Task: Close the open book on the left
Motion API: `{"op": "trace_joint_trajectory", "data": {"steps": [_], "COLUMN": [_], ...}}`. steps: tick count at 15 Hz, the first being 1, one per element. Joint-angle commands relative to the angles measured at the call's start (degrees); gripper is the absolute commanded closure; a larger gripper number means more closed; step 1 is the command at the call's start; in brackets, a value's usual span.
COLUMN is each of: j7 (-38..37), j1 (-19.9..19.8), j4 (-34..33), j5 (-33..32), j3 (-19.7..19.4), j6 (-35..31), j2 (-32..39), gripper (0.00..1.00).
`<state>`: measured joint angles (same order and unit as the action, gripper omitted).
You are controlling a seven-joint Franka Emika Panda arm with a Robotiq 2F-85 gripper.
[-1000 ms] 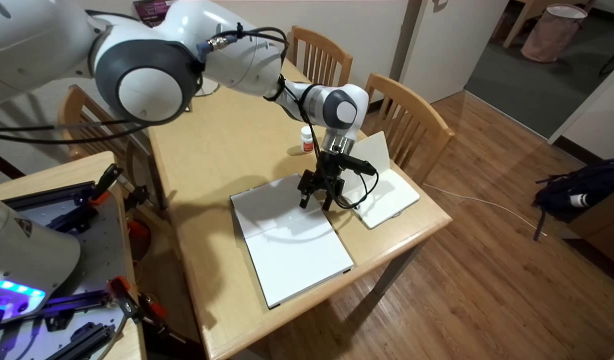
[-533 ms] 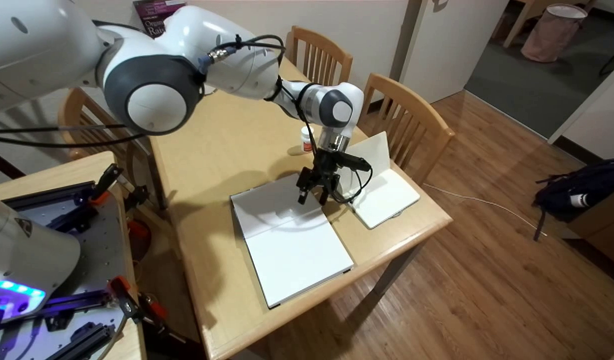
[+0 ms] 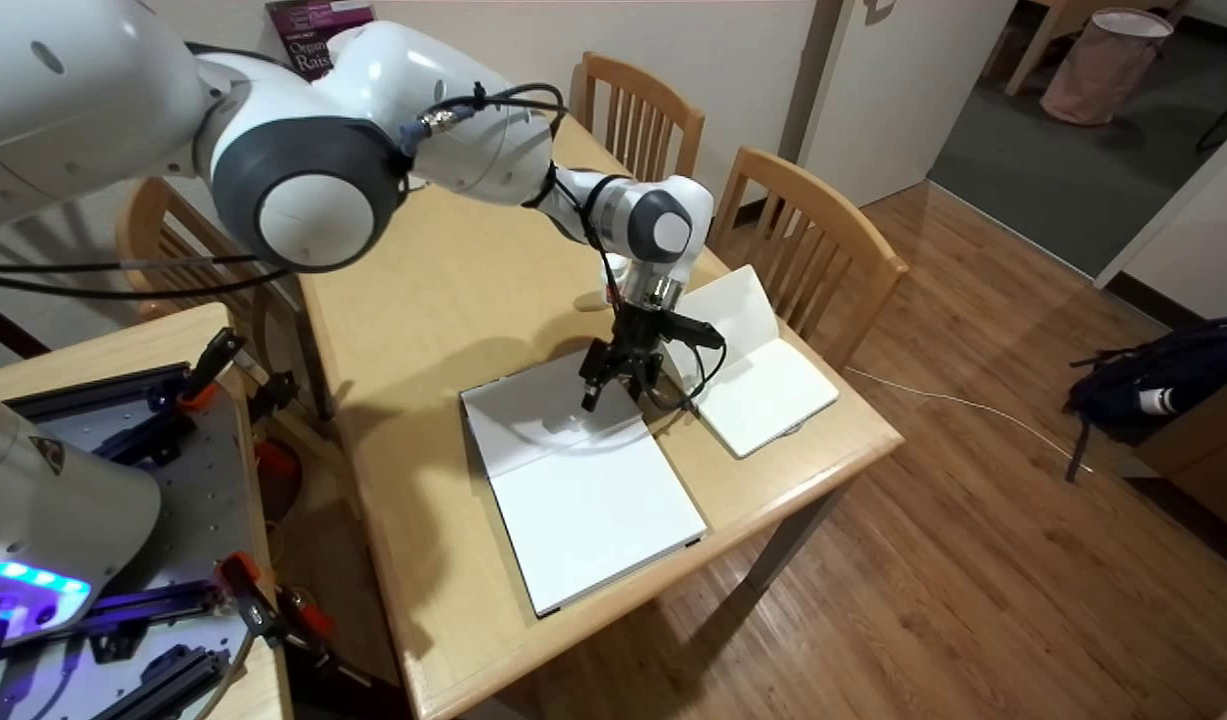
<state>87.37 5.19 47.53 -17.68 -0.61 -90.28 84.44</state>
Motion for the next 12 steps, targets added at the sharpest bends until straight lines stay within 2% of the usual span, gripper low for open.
{"op": "trace_joint_trajectory", "data": {"steps": [1, 7, 8, 12], "j7": [2.71, 5.02, 3.01, 3.47], "j1": [0.82, 1.87, 1.86, 1.93], "j4": [1.32, 3.29, 1.74, 1.80], "j5": [-0.58, -0.71, -0.41, -0.42], "j3": [0.83, 1.05, 0.39, 0.40], "j6": [-0.02, -0.67, 0.24, 0.25], "j2": [0.00, 0.01, -0.05, -0.08], "gripper": [0.00, 0.00, 0.00, 0.00]}}
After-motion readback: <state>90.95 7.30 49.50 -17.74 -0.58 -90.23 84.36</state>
